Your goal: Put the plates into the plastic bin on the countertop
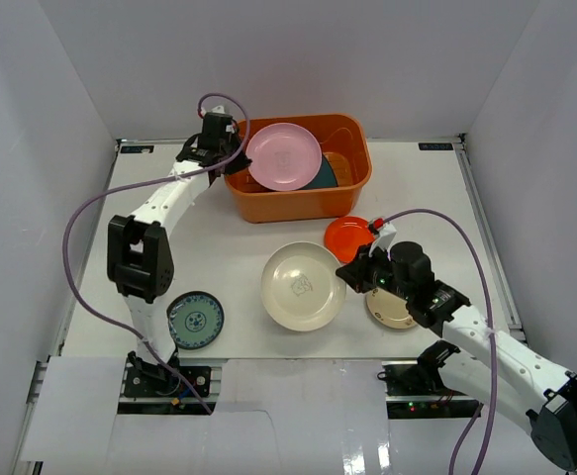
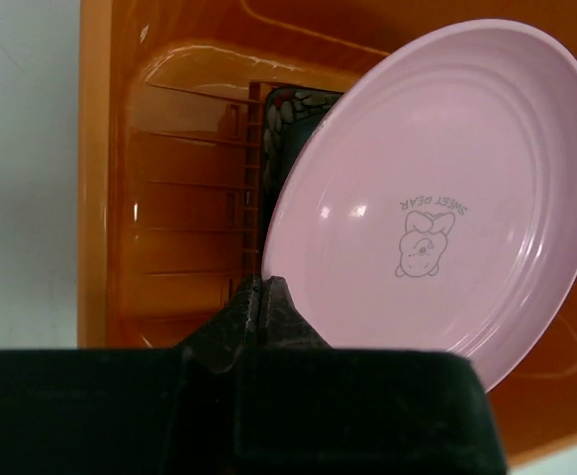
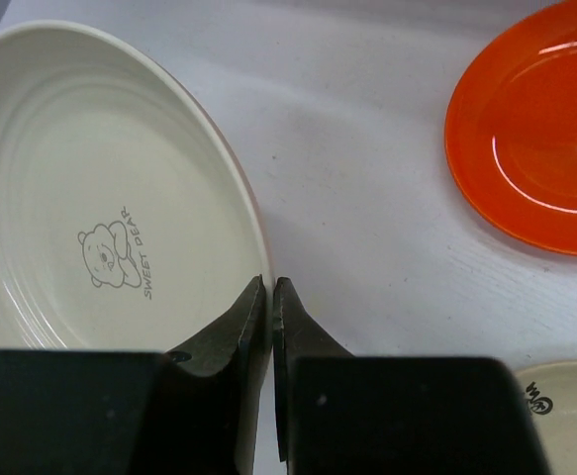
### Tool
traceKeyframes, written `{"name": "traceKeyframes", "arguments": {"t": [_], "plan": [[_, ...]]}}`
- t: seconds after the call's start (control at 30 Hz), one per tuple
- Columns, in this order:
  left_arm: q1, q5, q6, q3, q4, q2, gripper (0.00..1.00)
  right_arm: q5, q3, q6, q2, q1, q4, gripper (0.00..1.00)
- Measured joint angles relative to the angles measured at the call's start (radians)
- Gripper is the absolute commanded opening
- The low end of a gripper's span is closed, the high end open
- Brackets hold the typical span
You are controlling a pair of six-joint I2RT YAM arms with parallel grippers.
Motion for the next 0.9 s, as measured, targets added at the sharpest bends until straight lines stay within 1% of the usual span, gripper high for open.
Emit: {"name": "traceKeyframes", "arguments": {"t": [0.03,0.07,0.1,0.17,0.2,0.27,0.33,0.43,0.47,0.53,0.6,0.73,0.77,0.83,0.9], "plan": [[0.0,0.002,0.004,0.026,-0.009,0.039,0.02,0.0,0.016,-0.002,-0.007,0.0,-0.014,0.08],[0.0,0.003,0.011,0.048,-0.012,0.069,0.08,0.0,0.029,-0.004,-0.013,0.0,-0.023,0.08],[0.0,0.011,0.017,0.072,-0.016,0.1,0.27,0.001,0.046,-0.005,-0.014,0.0,-0.036,0.08],[0.0,0.029,0.03,0.109,-0.023,0.14,0.53,0.003,0.082,-0.009,-0.005,0.0,-0.054,0.08],[0.001,0.041,0.037,0.12,-0.024,0.15,0.7,0.006,0.103,-0.011,0.006,0.0,-0.063,0.08],[0.0,0.065,0.046,0.134,-0.025,0.15,0.8,0.02,0.148,-0.014,0.036,-0.002,-0.071,0.08],[-0.001,0.08,0.057,0.153,-0.021,0.142,0.86,0.04,0.208,-0.019,0.078,-0.009,-0.087,0.08],[-0.005,0.101,0.078,0.158,-0.021,0.097,0.88,0.065,0.334,-0.03,0.173,-0.045,-0.098,0.08],[-0.006,0.104,0.085,0.152,-0.017,0.067,0.88,0.068,0.381,-0.034,0.211,-0.061,-0.097,0.08],[-0.006,0.103,0.094,0.092,0.009,-0.033,0.88,0.072,0.48,-0.041,0.301,-0.099,-0.079,0.08],[-0.006,0.095,0.098,-0.043,0.078,-0.2,0.88,0.066,0.575,-0.044,0.399,-0.141,-0.078,0.08],[-0.005,0.071,0.096,-0.358,0.15,-0.622,0.85,0.077,0.809,-0.049,0.644,-0.201,-0.06,0.08],[-0.005,0.066,0.096,-0.419,0.157,-0.704,0.8,0.085,0.867,-0.05,0.702,-0.209,-0.057,0.08],[-0.005,0.055,0.092,-0.55,0.169,-0.856,0.78,0.098,0.989,-0.052,0.826,-0.219,-0.058,0.08],[-0.005,0.052,0.087,-0.661,0.131,-0.938,0.76,0.116,1.119,-0.053,0.954,-0.227,-0.069,0.08]]}}
